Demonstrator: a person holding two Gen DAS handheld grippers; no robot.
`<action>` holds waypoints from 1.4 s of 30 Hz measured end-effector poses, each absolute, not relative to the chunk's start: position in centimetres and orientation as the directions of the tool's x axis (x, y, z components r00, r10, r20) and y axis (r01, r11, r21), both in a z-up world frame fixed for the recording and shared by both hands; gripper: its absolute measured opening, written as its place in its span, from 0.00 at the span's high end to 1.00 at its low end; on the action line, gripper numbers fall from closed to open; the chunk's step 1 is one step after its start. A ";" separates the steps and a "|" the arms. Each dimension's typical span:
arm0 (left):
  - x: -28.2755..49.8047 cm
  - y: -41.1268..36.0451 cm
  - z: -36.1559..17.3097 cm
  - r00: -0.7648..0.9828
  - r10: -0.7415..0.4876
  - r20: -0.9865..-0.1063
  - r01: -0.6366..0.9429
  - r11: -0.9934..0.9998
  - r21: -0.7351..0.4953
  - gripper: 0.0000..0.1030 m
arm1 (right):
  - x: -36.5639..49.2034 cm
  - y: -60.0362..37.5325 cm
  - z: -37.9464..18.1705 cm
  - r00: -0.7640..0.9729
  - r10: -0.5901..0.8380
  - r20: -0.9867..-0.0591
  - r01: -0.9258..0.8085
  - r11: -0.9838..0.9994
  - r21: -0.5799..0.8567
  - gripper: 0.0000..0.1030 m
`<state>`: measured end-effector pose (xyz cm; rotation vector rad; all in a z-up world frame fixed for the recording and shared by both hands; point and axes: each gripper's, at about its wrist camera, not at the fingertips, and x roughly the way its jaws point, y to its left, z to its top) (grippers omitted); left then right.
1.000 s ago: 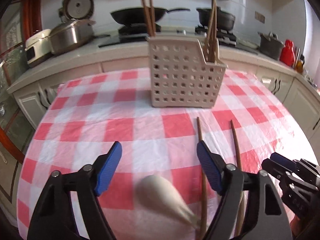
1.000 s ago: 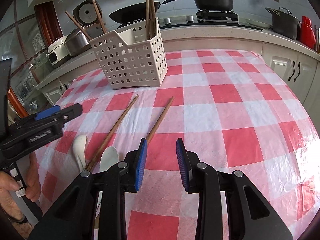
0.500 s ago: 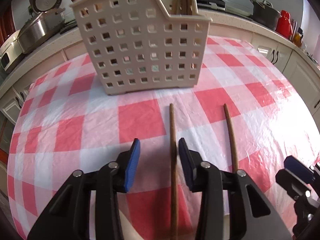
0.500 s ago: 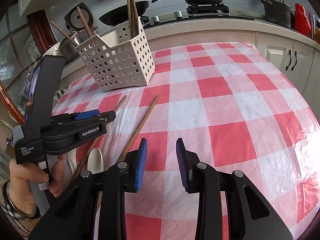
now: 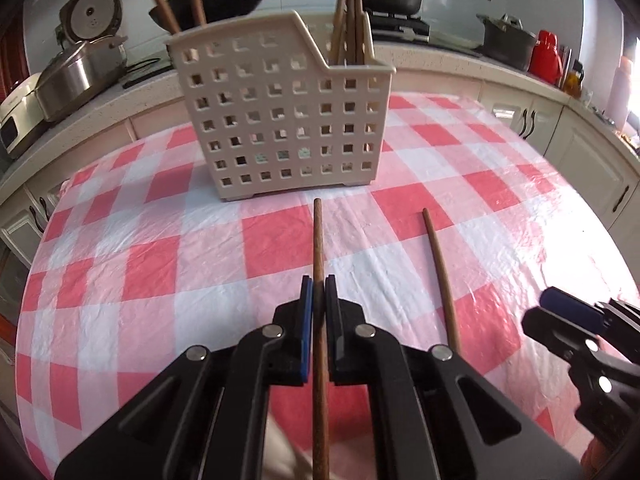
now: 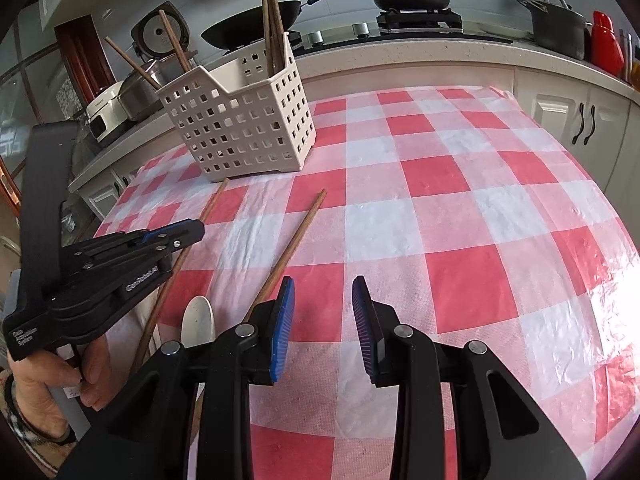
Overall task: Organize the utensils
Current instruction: 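Close the right tool on another brown chopstick while the left tool holds its chopstick, then lift both chopsticks upright and carry them toward the white basket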
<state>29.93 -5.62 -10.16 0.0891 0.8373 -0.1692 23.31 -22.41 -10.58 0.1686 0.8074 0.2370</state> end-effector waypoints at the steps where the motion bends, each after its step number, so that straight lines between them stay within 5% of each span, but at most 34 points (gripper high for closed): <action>1: 29.3 -5.1 -9.9 0.663 -0.123 -0.738 0.182 0.983 0.000 0.94 | 23.4 -22.2 -10.6 0.666 0.271 -0.695 -0.149 0.961 0.233 0.70; 19: 24.0 4.0 -9.4 0.703 -0.143 -0.696 0.065 0.988 -0.137 0.94 | 27.6 -18.0 -12.0 0.603 0.204 -0.771 -0.124 0.979 0.162 0.70; 28: 23.7 4.8 -9.8 0.705 -0.151 -0.693 0.052 0.985 -0.161 0.94 | 28.9 -15.8 -11.9 0.582 0.081 -0.809 -0.132 0.991 0.005 0.71; 32: 23.6 5.1 -9.8 0.709 -0.142 -0.691 0.046 0.987 -0.156 0.94 | 29.4 -16.2 -11.7 0.554 0.075 -0.829 -0.128 0.992 0.004 0.89; 42: 23.2 5.3 -9.0 0.727 -0.129 -0.675 0.035 0.988 -0.151 0.94 | 27.9 -18.1 -9.7 0.641 0.180 -0.746 -0.140 0.983 0.117 0.94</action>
